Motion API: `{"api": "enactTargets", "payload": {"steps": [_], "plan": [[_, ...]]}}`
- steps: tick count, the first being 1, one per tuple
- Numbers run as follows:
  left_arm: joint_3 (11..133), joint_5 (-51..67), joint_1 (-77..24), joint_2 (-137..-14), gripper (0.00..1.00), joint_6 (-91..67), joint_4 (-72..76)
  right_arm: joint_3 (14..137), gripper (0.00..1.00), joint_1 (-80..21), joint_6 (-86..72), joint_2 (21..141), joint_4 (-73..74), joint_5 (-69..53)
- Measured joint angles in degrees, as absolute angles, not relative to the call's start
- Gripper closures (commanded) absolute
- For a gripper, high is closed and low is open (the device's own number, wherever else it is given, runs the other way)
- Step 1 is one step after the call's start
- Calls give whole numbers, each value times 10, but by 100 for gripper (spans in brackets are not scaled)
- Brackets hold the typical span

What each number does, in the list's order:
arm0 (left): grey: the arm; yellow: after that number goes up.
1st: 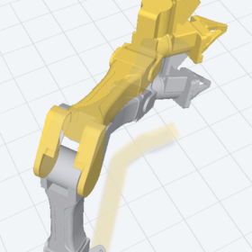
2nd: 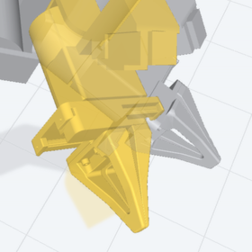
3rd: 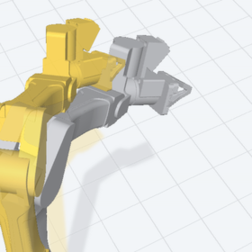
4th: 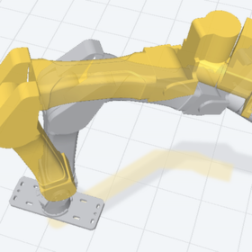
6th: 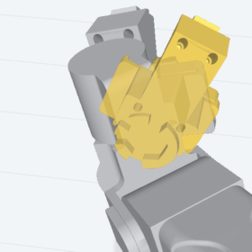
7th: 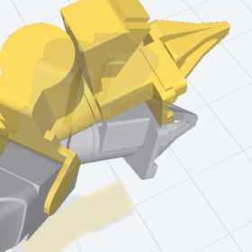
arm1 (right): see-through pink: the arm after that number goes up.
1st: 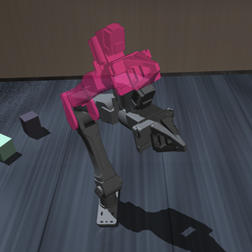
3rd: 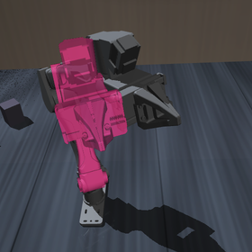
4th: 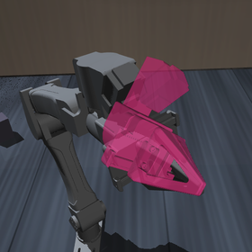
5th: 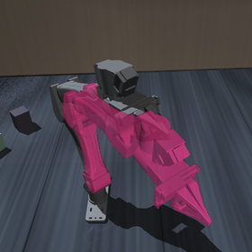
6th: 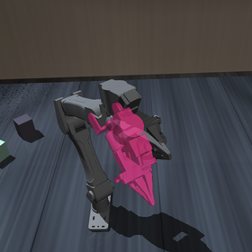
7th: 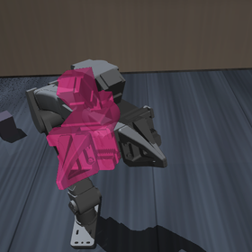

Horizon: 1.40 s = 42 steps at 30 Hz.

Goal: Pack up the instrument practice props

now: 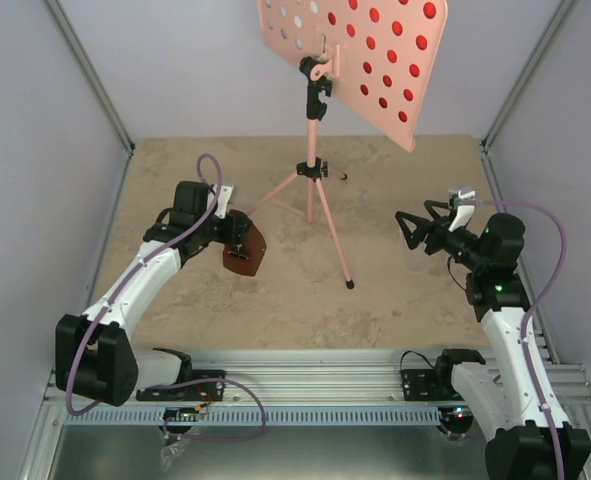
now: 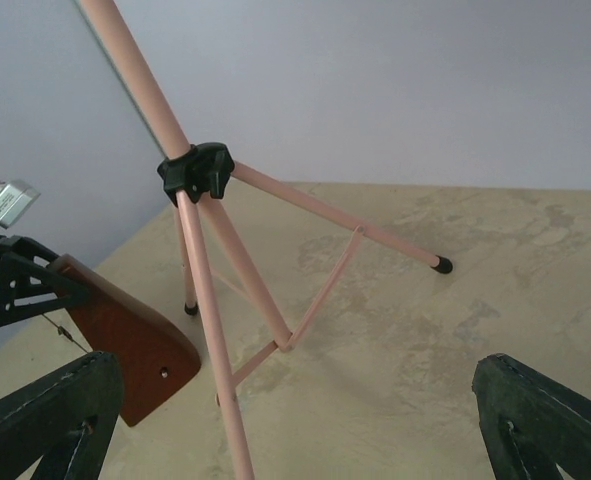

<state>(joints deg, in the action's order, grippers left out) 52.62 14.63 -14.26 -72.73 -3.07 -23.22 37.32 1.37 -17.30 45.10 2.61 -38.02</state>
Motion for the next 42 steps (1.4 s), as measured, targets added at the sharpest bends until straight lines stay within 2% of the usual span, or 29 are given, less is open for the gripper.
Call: {"api": "enactTargets", "payload": {"steps": [7,13,31,42], "plan": [[526,139,-145,-727,45,-29,-226,373,2,14,-172,440,35,-389],[523,120,-167,-721,52,-23,-223,373,2,14,-171,428,36,-391],[492,122,-280,-672,53,-11,-232,331,2,14,-208,395,47,-390],[485,96,-417,-665,53,8,-232,310,2,6,-238,386,37,-388]]}}
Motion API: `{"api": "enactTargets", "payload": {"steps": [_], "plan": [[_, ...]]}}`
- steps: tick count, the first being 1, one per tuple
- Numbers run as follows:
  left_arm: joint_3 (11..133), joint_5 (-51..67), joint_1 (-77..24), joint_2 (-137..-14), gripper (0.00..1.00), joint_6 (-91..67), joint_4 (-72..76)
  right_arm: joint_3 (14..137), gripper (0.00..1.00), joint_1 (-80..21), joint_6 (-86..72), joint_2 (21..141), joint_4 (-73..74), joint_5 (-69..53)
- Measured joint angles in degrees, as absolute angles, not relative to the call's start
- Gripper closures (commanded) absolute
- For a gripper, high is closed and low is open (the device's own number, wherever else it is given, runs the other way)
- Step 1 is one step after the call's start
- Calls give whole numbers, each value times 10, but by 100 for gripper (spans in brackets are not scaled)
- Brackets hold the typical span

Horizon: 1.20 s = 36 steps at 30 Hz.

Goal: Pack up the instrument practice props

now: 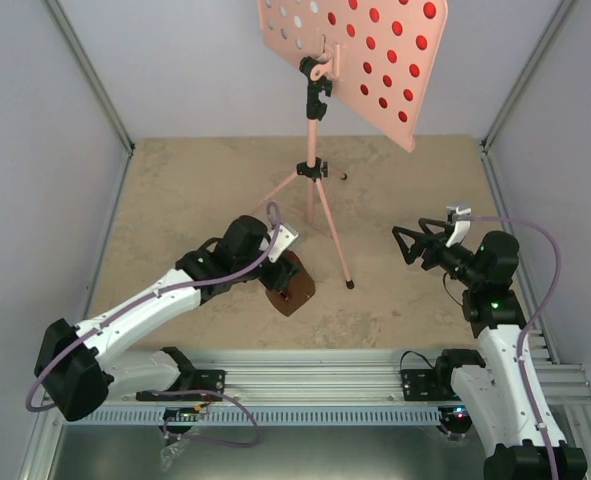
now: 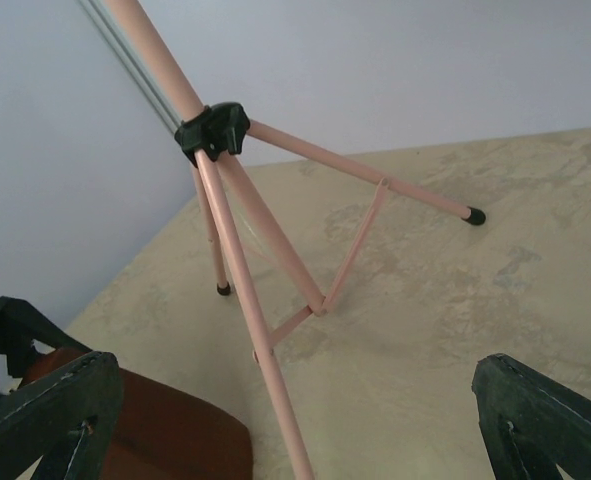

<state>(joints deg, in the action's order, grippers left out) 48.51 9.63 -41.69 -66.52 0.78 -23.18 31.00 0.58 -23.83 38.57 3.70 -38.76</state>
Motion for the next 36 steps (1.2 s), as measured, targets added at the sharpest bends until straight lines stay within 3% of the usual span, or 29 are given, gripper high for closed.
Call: {"api": "enactTargets", "payload": {"steps": [14,18,21,24,36], "plan": [[483,97,-530,-674,44,19,-213,286,2,-18,-244,389,35,-377],[483,102,-530,-678,31,19,-208,280,2,-20,-244,391,35,-374],[483,102,-531,-679,11,22,-208,276,2,-21,-245,394,35,-373],[482,99,-532,-673,1,25,-208,276,2,-22,-244,400,34,-372],[516,28,-511,-576,1,5,-180,275,2,-82,-246,404,30,-361]]}}
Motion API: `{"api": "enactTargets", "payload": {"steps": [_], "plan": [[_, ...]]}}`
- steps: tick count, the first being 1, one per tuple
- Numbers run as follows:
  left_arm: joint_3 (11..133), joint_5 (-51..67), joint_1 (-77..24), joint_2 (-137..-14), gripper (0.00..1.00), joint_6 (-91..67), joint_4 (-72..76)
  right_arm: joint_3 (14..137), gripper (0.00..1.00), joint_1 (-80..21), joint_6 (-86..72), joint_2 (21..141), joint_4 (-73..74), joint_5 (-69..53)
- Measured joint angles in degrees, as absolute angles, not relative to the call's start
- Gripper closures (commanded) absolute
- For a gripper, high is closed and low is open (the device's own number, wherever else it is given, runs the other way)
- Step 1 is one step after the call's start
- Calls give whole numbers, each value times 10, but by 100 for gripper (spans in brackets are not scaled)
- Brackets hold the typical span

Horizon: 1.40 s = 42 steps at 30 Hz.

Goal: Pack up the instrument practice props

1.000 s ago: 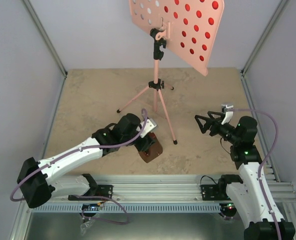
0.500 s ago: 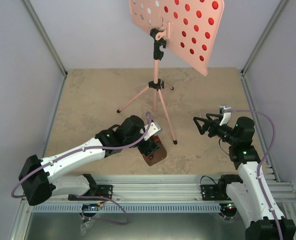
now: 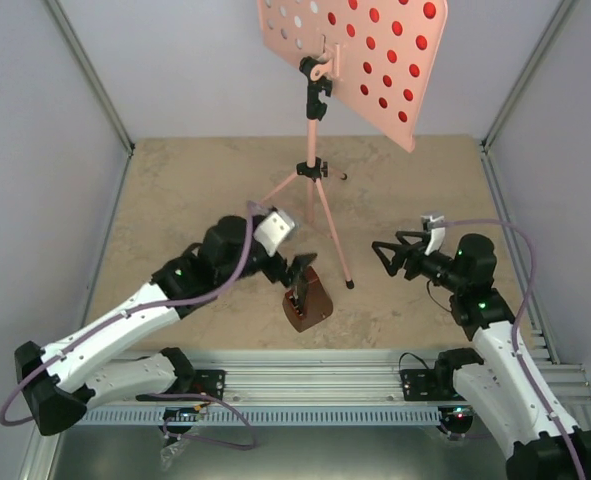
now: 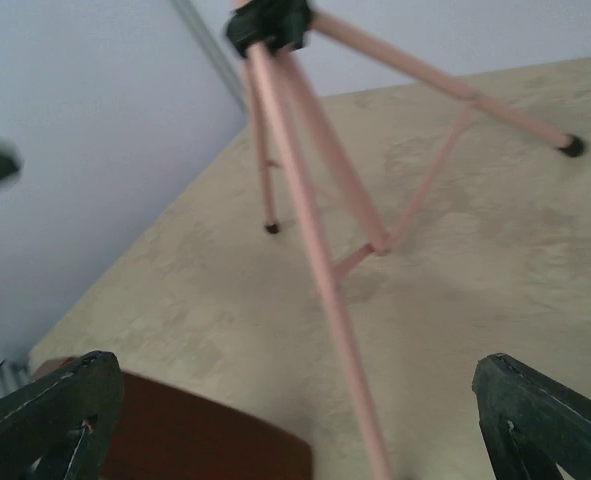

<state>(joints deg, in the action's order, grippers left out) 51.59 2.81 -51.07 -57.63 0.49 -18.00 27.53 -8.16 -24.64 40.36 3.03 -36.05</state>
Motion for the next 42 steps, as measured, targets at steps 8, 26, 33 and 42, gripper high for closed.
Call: {"api": "enactTargets", "payload": {"steps": [8,26,33,42], "plan": [[599,0,-328,-591,1,-47,-135,257,2,-239,-245,369,1,-328],[502,-156,-278,-593,0,-60,-90,275,22,-621,-270,461,-30,52],[500,-169,-278,-588,1,-61,-90,291,20,-655,-270,509,-33,132],[500,-171,-278,-587,1,-61,-90,319,21,-674,-268,558,-35,166]]}}
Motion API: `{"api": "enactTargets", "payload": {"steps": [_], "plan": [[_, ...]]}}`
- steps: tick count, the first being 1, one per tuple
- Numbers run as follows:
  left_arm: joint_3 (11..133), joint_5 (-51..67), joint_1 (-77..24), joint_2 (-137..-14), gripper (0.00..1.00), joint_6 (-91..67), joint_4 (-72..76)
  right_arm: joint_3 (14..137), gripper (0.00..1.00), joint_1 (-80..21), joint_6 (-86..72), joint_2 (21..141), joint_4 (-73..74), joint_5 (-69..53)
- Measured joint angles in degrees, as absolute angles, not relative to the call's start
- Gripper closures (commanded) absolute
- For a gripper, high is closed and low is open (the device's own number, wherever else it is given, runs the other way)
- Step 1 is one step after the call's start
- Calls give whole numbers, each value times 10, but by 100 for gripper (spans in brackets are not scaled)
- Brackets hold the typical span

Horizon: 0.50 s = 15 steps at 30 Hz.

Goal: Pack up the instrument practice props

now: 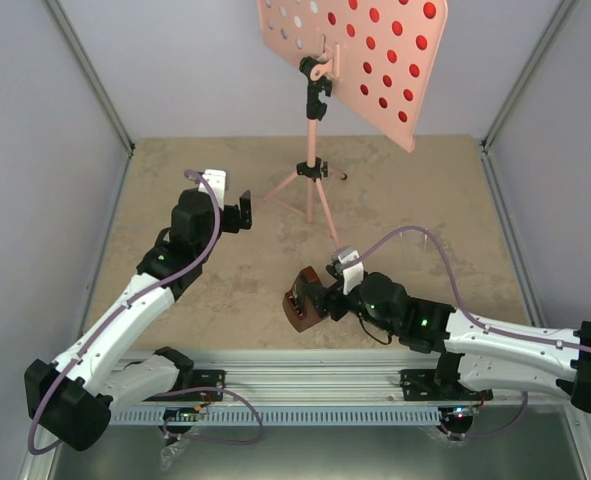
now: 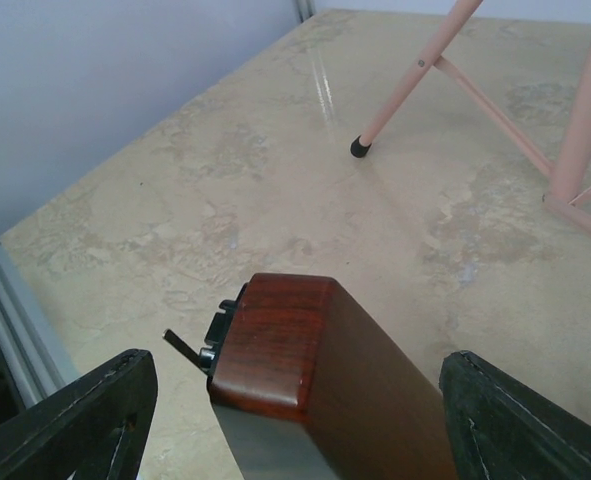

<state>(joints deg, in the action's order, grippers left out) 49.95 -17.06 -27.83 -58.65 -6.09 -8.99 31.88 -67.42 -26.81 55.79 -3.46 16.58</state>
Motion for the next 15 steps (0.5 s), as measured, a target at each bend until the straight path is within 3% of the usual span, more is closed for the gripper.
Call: {"api": "enactTargets", "payload": {"steps": [15], "plan": [[495,-171,-278,-584,1,-62,-90,352,28,-684,-268,605,-32,187]]}}
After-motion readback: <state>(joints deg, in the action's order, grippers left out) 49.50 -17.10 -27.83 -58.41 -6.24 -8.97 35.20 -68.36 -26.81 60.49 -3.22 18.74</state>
